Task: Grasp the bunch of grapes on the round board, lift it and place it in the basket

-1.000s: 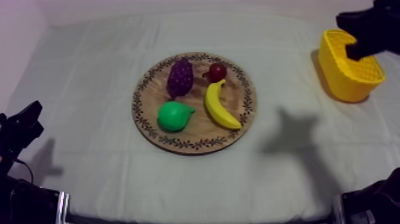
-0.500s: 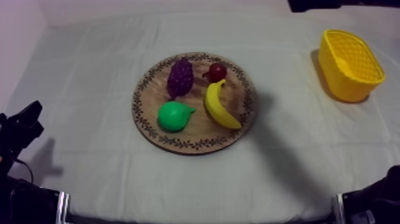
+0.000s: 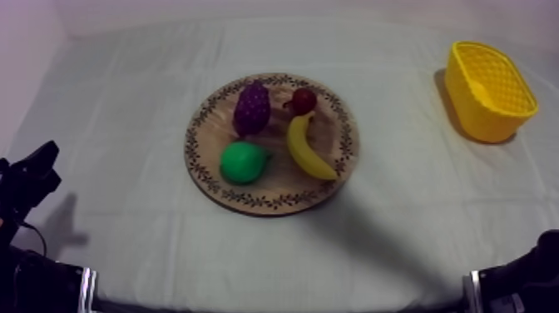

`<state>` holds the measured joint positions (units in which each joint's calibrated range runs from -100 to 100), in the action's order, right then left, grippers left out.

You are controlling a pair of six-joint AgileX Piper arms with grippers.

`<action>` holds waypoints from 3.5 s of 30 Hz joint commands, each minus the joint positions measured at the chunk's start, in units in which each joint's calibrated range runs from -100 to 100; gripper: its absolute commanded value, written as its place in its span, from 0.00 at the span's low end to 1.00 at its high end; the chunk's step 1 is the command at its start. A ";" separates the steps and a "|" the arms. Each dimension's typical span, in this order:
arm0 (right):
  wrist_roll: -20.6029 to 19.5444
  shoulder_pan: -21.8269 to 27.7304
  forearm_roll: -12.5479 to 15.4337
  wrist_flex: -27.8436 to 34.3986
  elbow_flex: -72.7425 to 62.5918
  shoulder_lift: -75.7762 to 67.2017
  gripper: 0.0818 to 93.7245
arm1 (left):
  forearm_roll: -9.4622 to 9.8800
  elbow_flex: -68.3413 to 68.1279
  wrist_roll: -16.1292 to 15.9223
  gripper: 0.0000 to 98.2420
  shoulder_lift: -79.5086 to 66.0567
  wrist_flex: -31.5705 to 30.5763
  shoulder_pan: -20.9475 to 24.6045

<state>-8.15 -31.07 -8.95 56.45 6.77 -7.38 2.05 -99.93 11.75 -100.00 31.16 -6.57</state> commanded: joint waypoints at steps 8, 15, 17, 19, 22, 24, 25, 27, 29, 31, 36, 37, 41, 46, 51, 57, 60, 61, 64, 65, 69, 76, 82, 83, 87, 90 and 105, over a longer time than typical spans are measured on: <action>-8.01 -0.82 -1.47 4.63 -9.25 9.92 0.00 | 0.02 0.04 0.00 0.00 0.00 -0.04 0.02; -13.99 -2.35 -4.13 7.17 -13.11 14.92 0.00 | 0.02 0.04 0.00 0.00 0.00 -0.04 0.02; -15.75 -2.83 -5.06 8.30 -14.10 16.03 0.00 | 0.02 0.04 0.00 0.00 0.00 -0.04 0.02; -17.43 -3.30 -6.06 9.53 -15.11 17.12 0.00 | 0.02 0.04 0.00 0.00 0.00 -0.04 0.02; -19.01 -3.84 -6.96 11.39 -16.57 18.82 0.00 | 0.02 0.04 0.00 0.00 0.00 -0.04 0.02; -19.56 -4.00 -7.10 12.36 -17.19 19.82 0.00 | 0.02 0.04 0.00 0.00 0.00 -0.04 0.02; -19.79 -4.05 -7.13 12.74 -17.42 20.27 0.01 | 0.02 0.04 0.00 0.00 0.00 -0.04 0.02; -20.06 -4.17 -7.16 13.41 -17.75 21.07 0.03 | 0.02 0.04 0.00 0.00 0.00 -0.04 0.02; -20.14 -4.28 -7.13 13.92 -18.02 21.74 0.06 | 0.02 0.04 0.00 0.00 0.00 -0.04 0.02; -20.03 -4.37 -7.02 14.18 -18.15 22.26 0.10 | 0.02 0.04 0.00 0.00 0.00 -0.04 0.02; -19.36 -4.54 -6.19 14.21 -18.39 23.39 0.27 | 0.02 0.04 0.00 0.00 0.00 -0.04 0.02; -19.24 -4.58 -6.02 14.11 -18.39 23.65 0.31 | 0.02 0.04 0.00 0.00 0.00 -0.04 0.02; -18.56 -4.84 -5.36 13.65 -18.42 24.95 0.47 | 0.02 0.04 0.00 0.00 0.00 -0.04 0.02; -18.71 -4.80 -5.03 13.33 -19.33 27.30 0.57 | 0.02 0.04 0.00 0.00 0.00 -0.04 0.02; -18.97 -3.76 -4.44 12.08 -21.38 30.60 0.59 | 0.02 0.04 0.00 0.00 0.00 -0.04 0.02; -18.60 -2.41 -2.90 9.74 -24.22 35.67 0.59 | 0.02 0.04 0.00 0.00 0.00 -0.04 0.02; -18.57 -1.92 -2.27 7.40 -24.48 38.21 0.59 | 0.02 0.04 0.00 0.00 0.00 -0.04 0.02; -18.61 -1.79 -2.13 6.73 -24.52 39.05 0.59 | 0.02 0.04 0.00 0.00 0.00 -0.04 0.02; -18.65 -1.49 -1.91 5.19 -24.80 41.57 0.59 | 0.02 0.04 0.00 0.00 0.00 -0.04 0.02; -18.75 -1.44 -1.97 4.77 -24.91 42.39 0.59 | 0.02 0.04 0.00 0.00 0.00 -0.04 0.02; -19.19 -1.24 -2.23 3.17 -25.54 45.60 0.59 | 0.02 0.04 0.00 0.00 0.00 -0.04 0.02; -19.04 -0.50 -1.92 1.66 -28.14 50.45 0.59 | 0.02 0.04 0.00 0.00 0.00 -0.04 0.02; -18.71 -0.26 -1.61 0.88 -30.31 53.91 0.59 | 0.02 0.04 0.00 0.00 0.00 -0.04 0.02; -18.64 -0.26 -1.54 0.77 -30.53 54.41 0.58 | 0.02 0.04 0.00 0.00 0.00 -0.04 0.02; -18.53 -0.38 -1.43 0.33 -31.19 56.24 0.58 | 0.02 0.04 0.00 0.00 0.00 -0.04 0.02; -18.31 -0.50 -1.32 0.05 -31.85 57.64 0.58 | 0.02 0.04 0.00 0.00 0.00 -0.04 0.02; -16.80 -0.05 -1.00 -0.78 -35.05 61.89 0.26 | 0.02 0.04 0.00 0.00 0.00 -0.04 0.02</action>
<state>-25.10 -31.13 -9.89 55.28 -28.25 54.70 2.05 -99.93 11.75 -100.00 31.16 -6.57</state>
